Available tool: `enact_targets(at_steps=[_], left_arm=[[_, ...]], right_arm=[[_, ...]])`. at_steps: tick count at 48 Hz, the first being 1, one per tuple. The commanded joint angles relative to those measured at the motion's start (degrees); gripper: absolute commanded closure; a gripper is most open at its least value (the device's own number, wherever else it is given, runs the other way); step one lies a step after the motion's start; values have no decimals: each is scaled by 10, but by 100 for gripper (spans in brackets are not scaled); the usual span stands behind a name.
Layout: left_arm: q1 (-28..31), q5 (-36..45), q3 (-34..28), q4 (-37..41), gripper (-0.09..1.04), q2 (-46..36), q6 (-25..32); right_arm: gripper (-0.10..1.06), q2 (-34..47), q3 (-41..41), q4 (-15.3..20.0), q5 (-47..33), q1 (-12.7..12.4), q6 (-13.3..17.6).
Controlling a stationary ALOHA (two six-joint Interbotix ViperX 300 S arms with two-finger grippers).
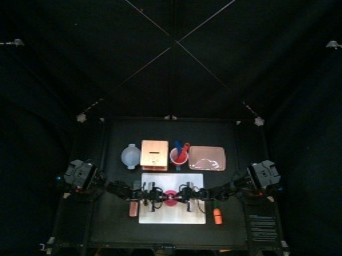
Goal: Get the cutter from the drawer then cut the dough then place the extra dough in the bowl
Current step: Cut the dough
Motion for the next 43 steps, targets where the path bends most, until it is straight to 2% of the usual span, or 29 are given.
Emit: enact_targets(at_steps=[1,43], left_arm=[[-4,20,-1,-2,59,24,-5],[-4,39,-2,-1,59,24,-4]], right_arm=[[44,22,3,4,27,-8,5],[44,42,-3,7,103,-22,6]])
